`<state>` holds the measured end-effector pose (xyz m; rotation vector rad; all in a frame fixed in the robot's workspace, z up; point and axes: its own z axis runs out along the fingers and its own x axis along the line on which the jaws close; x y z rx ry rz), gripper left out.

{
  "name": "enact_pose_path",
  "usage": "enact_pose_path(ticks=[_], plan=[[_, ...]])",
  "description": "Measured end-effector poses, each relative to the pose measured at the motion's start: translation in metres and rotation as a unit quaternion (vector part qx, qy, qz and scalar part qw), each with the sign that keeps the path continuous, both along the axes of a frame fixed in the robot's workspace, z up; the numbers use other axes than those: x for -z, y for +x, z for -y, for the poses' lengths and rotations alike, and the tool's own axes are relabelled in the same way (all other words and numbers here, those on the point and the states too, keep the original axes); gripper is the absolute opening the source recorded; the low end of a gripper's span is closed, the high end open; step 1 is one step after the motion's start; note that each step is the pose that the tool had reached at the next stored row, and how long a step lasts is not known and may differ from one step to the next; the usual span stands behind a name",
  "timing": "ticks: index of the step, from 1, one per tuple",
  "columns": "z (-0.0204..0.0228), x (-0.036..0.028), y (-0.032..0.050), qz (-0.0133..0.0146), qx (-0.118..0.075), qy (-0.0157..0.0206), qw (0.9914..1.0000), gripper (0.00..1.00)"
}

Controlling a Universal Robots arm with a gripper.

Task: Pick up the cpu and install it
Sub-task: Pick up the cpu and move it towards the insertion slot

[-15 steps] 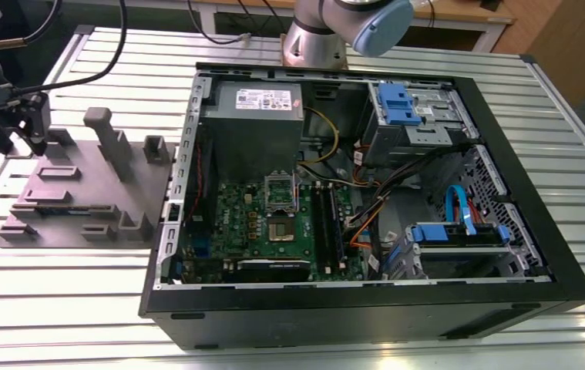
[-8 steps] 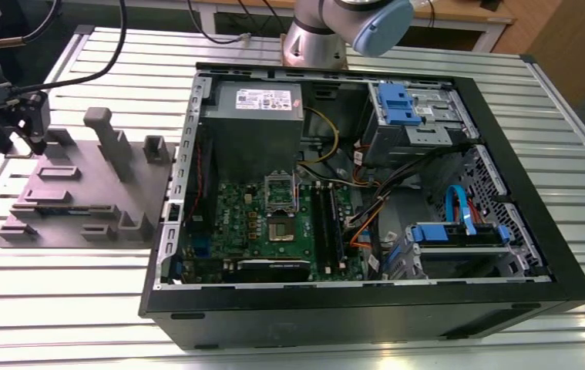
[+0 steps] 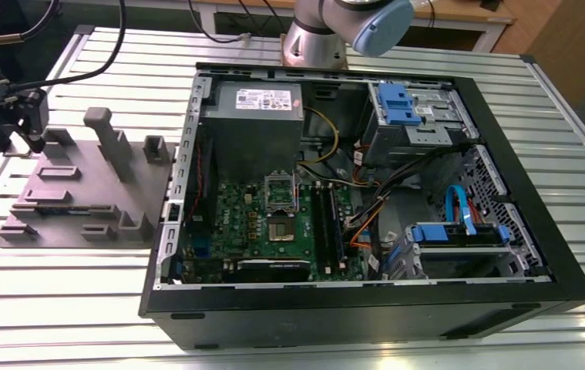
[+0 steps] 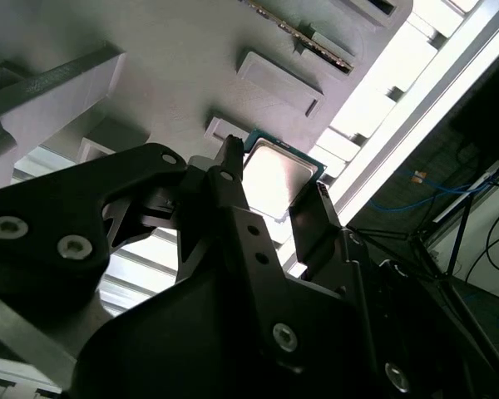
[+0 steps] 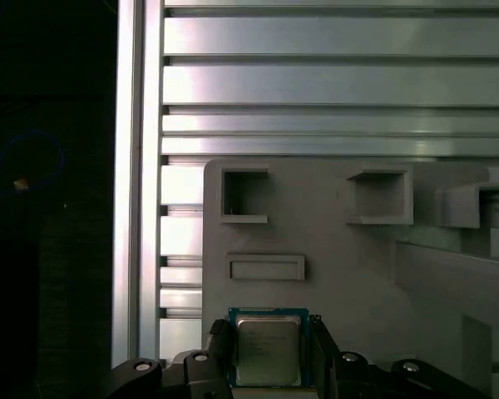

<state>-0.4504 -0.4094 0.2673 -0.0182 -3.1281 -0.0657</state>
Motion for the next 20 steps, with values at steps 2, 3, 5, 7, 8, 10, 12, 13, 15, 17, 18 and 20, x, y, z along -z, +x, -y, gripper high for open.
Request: enact_pose_path(ticks=[2,3,5,7,8,10,12,13,15,17,18,20], plan=[[0.0,-0.0007,0.0,-0.0001,0.0,0.0,1.0,0.47],[0.0,-0.0007,0.0,0.0,0.0,0.0,1.0,0.47],[0.0,-0.001,0.0,-0.0001,0.0,0.0,1.0,0.47],[0.0,-0.0013,0.0,-0.0001,0.0,-0.0001,1.0,0.47],[0.0,-0.0015,0.0,-0.0002,0.0,-0.0001,1.0,0.47],[0.0,-0.0019,0.0,-0.0001,0.0,0.0,1.0,0.47],[0.0,-0.0027,0.0,-0.0002,0.0,-0.0001,1.0,0.47],[0.0,-0.0028,0.0,-0.0001,0.0,0.0,1.0,0.47],[0.0,-0.003,0.0,0.0,0.0,0.0,1.0,0.47],[0.0,-0.0037,0.0,-0.0001,0.0,-0.0001,1.0,0.47],[0.0,-0.0041,0.0,-0.0001,0.0,-0.0001,1.0,0.47],[0.0,-0.0047,0.0,-0.0001,0.0,-0.0001,1.0,0.47]])
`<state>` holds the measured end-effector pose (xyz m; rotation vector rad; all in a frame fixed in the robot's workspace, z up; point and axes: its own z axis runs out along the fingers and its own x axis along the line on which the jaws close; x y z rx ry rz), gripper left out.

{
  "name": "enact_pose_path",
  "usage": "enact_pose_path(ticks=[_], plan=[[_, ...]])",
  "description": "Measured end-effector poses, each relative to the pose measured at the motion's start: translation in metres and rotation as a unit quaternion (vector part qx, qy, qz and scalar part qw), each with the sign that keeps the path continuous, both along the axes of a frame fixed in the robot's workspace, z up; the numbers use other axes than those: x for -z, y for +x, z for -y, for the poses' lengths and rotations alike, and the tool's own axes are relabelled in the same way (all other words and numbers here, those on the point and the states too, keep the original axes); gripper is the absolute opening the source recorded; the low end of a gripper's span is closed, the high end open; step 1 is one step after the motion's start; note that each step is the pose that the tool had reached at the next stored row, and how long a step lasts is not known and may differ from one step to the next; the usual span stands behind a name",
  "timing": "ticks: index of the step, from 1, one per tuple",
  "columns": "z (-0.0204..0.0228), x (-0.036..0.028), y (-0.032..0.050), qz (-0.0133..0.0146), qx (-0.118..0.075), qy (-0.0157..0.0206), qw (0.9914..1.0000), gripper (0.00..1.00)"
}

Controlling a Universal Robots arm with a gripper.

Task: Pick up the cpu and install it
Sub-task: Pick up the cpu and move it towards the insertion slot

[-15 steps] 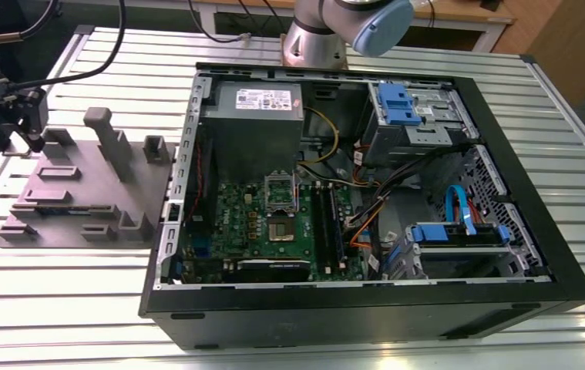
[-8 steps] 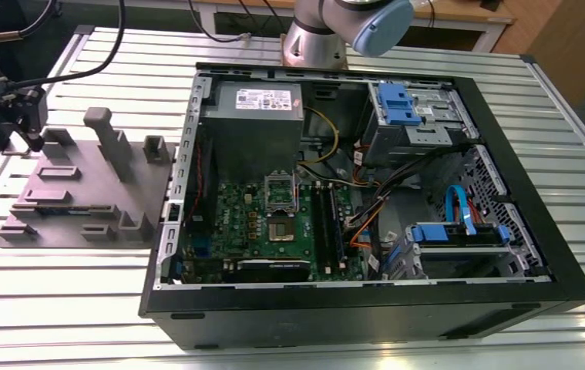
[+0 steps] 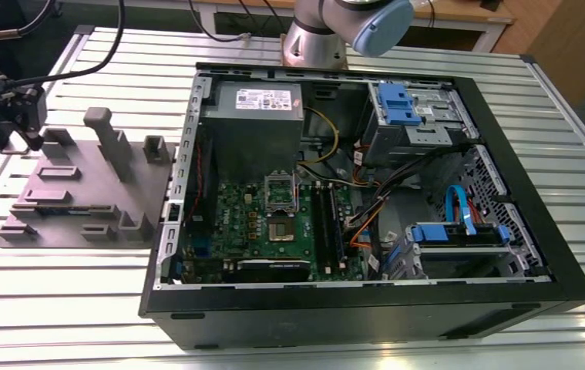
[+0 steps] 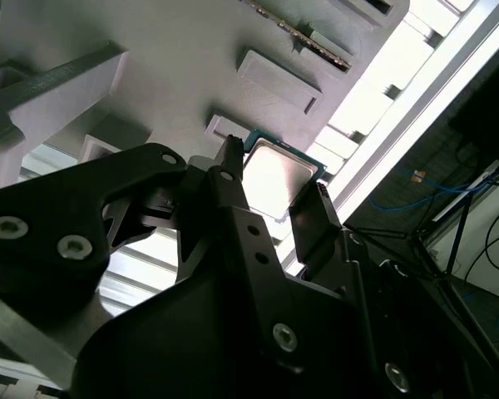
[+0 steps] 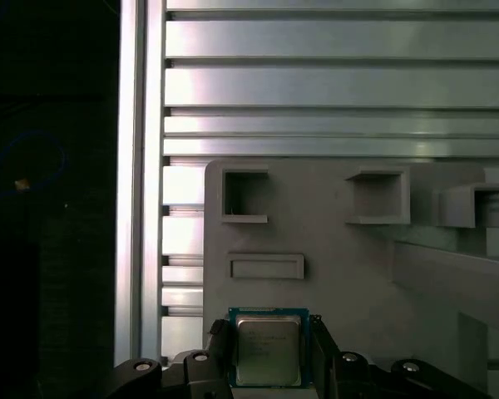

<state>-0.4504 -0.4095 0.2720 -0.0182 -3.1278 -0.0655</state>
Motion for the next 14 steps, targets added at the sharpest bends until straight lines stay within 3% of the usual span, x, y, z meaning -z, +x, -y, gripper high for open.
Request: enact_pose_path(ticks=[14], plan=[[0.0,-0.0054,0.0,0.0,0.0,0.0,1.0,0.47]])
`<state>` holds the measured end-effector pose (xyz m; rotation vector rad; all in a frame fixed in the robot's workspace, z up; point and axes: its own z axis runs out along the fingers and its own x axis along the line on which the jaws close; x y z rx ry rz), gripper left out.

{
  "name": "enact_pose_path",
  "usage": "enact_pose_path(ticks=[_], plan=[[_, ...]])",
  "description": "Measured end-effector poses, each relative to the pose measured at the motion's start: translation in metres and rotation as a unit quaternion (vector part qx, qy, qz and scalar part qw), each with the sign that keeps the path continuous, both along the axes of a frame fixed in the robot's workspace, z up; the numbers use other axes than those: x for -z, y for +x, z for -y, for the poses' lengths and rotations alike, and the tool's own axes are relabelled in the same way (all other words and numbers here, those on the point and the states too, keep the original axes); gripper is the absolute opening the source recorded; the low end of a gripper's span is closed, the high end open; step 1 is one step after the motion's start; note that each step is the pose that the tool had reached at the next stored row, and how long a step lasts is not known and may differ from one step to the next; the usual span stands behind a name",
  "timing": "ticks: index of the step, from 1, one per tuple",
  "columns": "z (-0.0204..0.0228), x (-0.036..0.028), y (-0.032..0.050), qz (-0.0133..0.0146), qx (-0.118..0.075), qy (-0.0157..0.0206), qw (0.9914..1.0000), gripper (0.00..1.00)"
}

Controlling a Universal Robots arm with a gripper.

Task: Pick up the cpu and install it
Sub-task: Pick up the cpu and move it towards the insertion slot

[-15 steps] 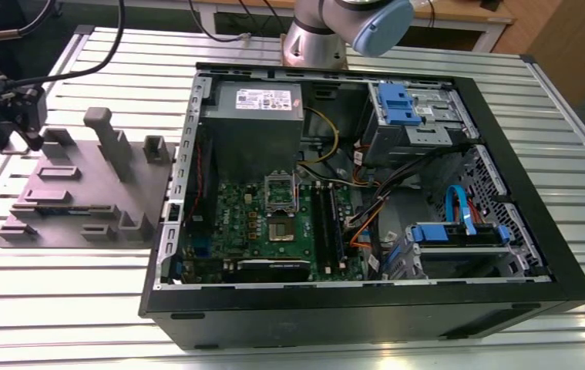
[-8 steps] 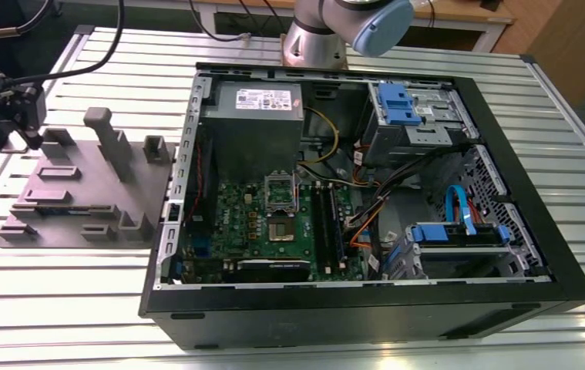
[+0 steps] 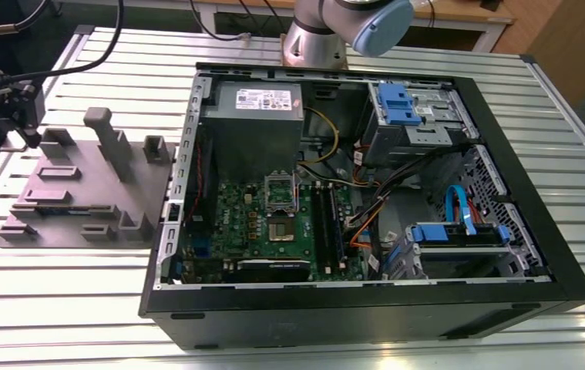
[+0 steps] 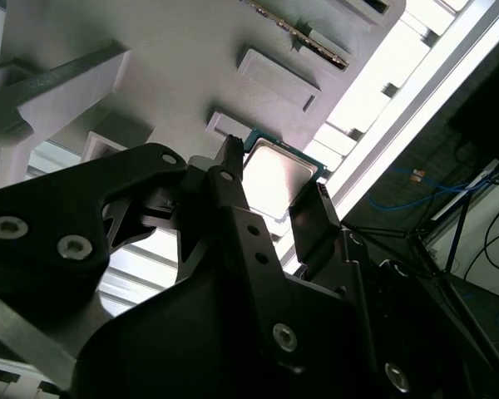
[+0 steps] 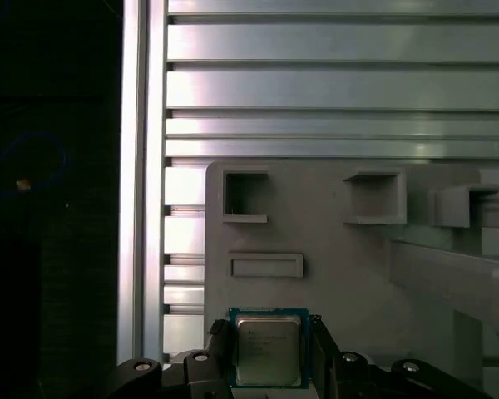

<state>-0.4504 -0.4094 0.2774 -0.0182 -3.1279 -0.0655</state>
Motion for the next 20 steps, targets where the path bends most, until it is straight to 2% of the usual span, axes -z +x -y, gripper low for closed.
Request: enact_pose_path(ticks=[3,20], plan=[[0.0,-0.0025,0.0,0.0,0.0,-0.0001,1.0,0.47],[0.0,-0.0065,0.0,0.0,0.0,0.0,1.0,0.47]])
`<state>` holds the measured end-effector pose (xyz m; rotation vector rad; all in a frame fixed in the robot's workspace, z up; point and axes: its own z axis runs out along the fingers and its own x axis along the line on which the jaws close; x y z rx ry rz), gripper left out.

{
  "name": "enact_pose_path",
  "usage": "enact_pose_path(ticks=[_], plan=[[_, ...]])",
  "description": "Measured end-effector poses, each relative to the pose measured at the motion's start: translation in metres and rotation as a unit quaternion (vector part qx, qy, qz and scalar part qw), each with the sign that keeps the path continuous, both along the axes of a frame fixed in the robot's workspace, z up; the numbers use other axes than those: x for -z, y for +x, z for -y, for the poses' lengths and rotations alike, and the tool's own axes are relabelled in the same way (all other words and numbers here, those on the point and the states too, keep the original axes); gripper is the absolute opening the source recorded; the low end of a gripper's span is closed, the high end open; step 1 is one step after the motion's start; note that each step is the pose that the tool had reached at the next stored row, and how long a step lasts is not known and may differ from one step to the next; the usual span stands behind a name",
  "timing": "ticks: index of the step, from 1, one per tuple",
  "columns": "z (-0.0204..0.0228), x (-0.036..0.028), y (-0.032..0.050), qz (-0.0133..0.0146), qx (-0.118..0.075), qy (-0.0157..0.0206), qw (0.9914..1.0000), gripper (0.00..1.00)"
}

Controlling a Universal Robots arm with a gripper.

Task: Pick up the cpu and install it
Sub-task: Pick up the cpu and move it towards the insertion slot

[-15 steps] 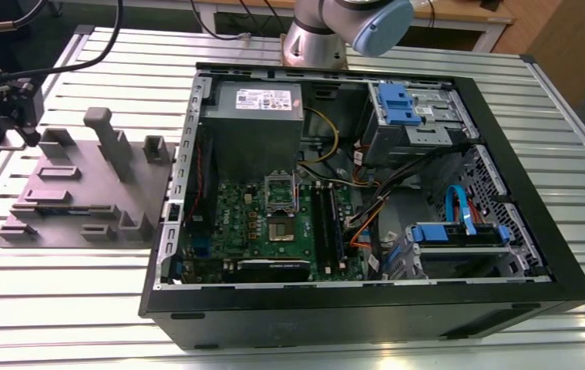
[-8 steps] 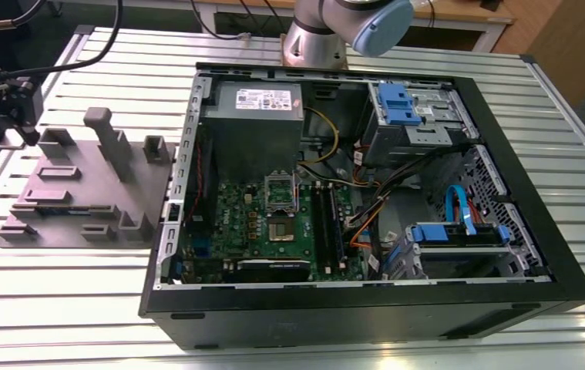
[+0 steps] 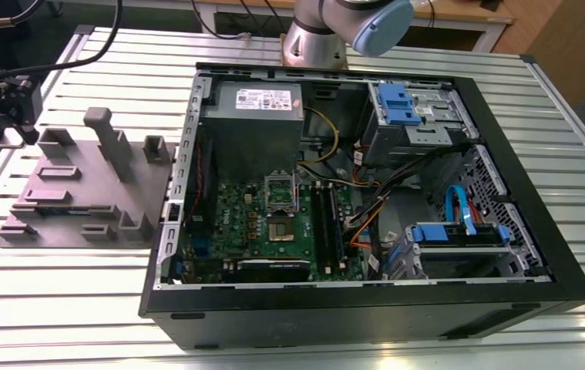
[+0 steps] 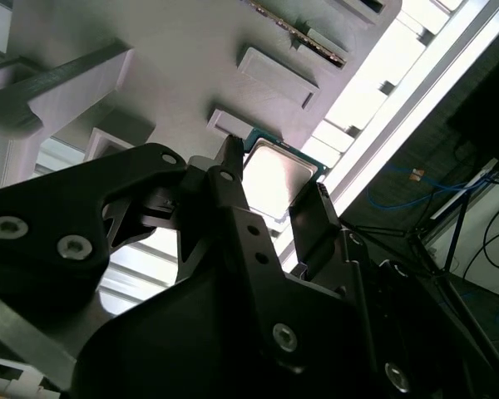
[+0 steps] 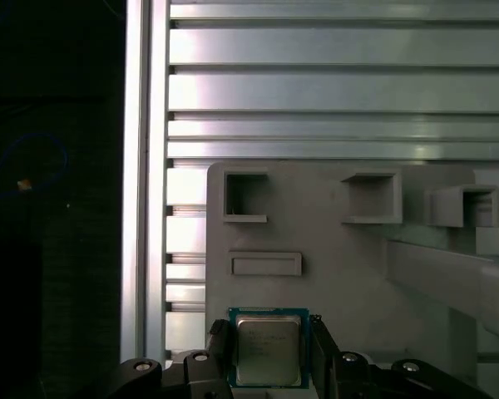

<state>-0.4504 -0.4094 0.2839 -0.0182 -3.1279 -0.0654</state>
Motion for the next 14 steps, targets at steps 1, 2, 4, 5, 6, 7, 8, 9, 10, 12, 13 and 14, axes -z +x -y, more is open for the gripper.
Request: enact_pose_path(ticks=[1,2,4,5,6,7,8,9,10,12,13,14], plan=[[0.0,-0.0002,0.0,0.0,0.0,0.0,1.0,0.47],[0.0,-0.0004,0.0,0.0,0.0,0.0,1.0,0.47],[0.0,-0.0004,0.0,0.0001,0.0,0.0,1.0,0.47],[0.0,-0.0005,0.0,0.0,0.0,0.0,1.0,0.47],[0.0,-0.0005,0.0,0.0,0.0,0.0,1.0,0.47],[0.0,-0.0006,0.0,0.0,0.0,0.0,1.0,0.47],[0.0,-0.0007,0.0,0.0,0.0,0.0,1.0,0.47],[0.0,-0.001,0.0,-0.0001,0.0,-0.0001,1.0,0.47],[0.0,-0.0014,0.0,-0.0001,0.0,-0.0001,1.0,0.47],[0.0,-0.0021,0.0,0.0,0.0,-0.0001,1.0,0.47],[0.0,-0.0024,0.0,0.0,0.0,-0.0001,1.0,0.47],[0.0,-0.0028,0.0,-0.0001,0.0,-0.0001,1.0,0.47]])
